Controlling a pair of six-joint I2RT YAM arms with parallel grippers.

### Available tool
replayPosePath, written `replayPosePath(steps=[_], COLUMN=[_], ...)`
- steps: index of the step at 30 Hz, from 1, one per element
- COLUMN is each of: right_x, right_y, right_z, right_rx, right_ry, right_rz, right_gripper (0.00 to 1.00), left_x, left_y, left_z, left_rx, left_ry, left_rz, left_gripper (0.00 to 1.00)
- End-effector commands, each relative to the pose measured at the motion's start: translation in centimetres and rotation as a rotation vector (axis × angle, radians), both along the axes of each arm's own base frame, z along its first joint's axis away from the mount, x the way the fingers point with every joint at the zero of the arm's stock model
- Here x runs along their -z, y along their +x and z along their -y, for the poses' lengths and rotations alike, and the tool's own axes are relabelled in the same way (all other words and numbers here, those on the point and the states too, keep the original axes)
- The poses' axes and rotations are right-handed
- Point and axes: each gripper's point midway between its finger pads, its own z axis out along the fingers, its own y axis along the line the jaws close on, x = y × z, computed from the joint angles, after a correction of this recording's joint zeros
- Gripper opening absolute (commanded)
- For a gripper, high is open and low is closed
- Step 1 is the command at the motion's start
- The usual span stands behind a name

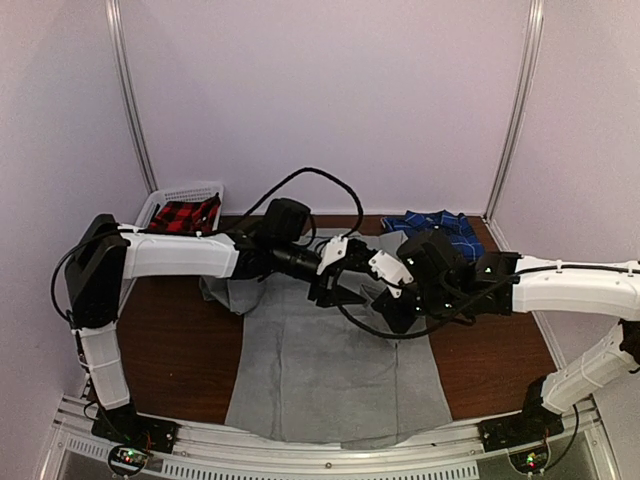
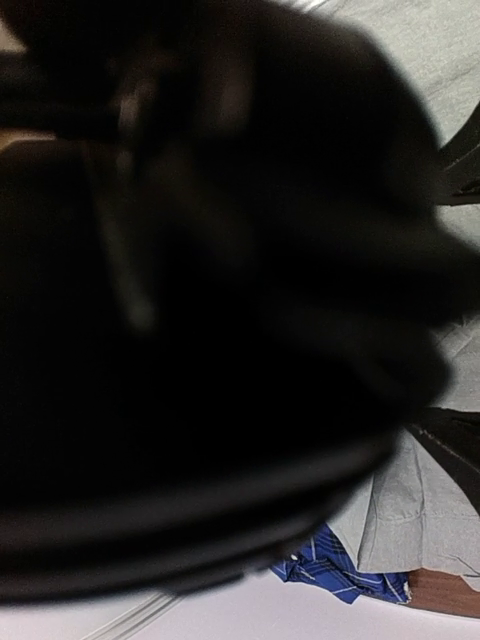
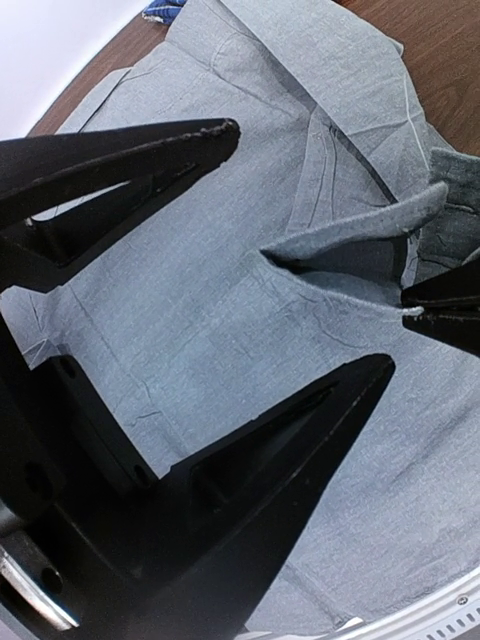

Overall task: Fold and stack the long sleeve shirts
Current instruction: Pass from the right arm to the left

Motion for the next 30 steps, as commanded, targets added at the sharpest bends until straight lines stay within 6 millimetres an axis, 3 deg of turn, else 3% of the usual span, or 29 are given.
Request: replayPosePath(steps=[1, 4, 30], right_x=[-2.6, -2.7, -2.8], right_y=[0.1, 0.1, -0.3], right_z=[-0.6, -0.5, 0.2], right_rx=[-0.002, 0.004, 0.015], right_ry=[0.069, 0.071, 0.109], right_rz=[0.066, 0.070, 0.084], right_gripper=[0.00, 0.00, 0.00], left_x=[1.7, 2.3, 0.9], left_y=[-0.6, -0.4, -0.5], left_z=[0.6, 0.7, 1.5], left_rx=[0.015, 0.002, 0.029], left_ry=[0.034, 0.030, -0.089], left_rz=[-0.029, -0.056, -0.163], left_gripper=[0.71, 0.71, 0.65])
